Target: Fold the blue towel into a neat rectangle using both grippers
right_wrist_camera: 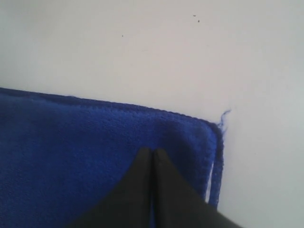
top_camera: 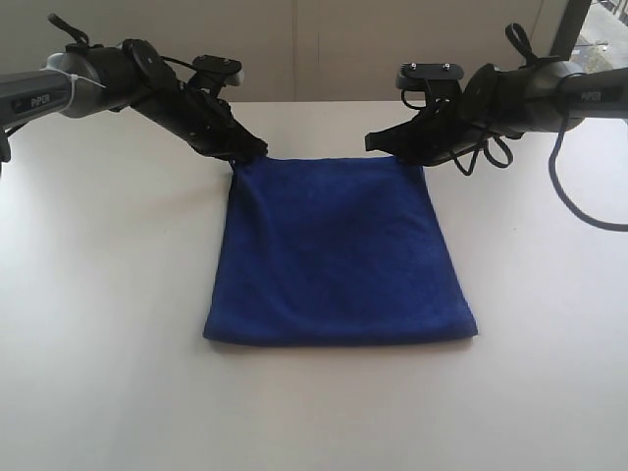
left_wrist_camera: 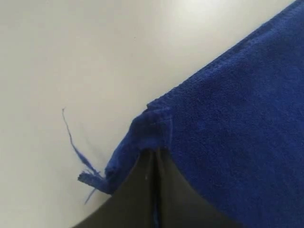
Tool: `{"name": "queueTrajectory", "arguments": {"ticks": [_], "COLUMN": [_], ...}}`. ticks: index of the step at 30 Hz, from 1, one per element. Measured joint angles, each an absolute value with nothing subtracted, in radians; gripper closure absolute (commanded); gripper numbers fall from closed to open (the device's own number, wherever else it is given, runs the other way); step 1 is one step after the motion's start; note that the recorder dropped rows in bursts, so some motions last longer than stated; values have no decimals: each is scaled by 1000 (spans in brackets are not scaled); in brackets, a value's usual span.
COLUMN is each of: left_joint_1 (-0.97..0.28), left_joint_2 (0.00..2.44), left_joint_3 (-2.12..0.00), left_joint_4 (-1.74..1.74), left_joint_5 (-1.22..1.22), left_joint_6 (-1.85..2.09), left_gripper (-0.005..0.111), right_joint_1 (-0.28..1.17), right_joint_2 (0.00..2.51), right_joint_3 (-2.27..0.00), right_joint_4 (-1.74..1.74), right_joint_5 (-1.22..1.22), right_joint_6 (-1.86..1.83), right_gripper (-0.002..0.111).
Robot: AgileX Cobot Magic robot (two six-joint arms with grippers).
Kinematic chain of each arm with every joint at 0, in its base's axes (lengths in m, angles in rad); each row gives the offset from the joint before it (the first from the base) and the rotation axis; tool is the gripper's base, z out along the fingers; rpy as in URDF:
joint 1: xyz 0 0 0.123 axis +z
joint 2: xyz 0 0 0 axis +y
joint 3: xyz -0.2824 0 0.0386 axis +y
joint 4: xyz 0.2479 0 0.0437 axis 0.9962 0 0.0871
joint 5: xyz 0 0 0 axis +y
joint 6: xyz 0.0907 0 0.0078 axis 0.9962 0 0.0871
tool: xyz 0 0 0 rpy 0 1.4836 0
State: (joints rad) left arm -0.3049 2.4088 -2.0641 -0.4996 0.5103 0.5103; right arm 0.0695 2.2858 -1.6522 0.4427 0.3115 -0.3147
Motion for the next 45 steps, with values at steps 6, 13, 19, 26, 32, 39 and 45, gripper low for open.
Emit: {"name": "queueTrajectory", "arguments": {"ticks": [6,13,19,26,32,39,45], "left_joint_1": [-305,-305,-305,-305,-305,-313,-336], "left_joint_2": [2409,2409,2409,2401,2373,2395,2403], "left_joint_3": [-2064,-2064,-2064,-2064,-2064,-2064,-2064], "left_joint_4": [-497,-405,-269,-237,-166,-161,-201], "left_joint_5": [510,510,513,525,518,518,520], "left_joint_6": [509,488,369,346,291,246,244], "left_gripper": [48,55,75,78,78,78,78], "right_joint_1": [70,70,70,70,70,70,70], "right_joint_2": [2286,2286,2286,2286,2286,2286,2286], "right_joint_3": [-1652,-1652,-1652,-1652,-1652,-1652,-1652], "right_joint_4": [443,443,443,443,443,443,443], "right_joint_5": [312,312,314,321,321,323,323], "right_joint_6": [-315,-315,-315,-315,-315,-315,-315], "right_gripper": [108,108,108,108,108,108,108]}}
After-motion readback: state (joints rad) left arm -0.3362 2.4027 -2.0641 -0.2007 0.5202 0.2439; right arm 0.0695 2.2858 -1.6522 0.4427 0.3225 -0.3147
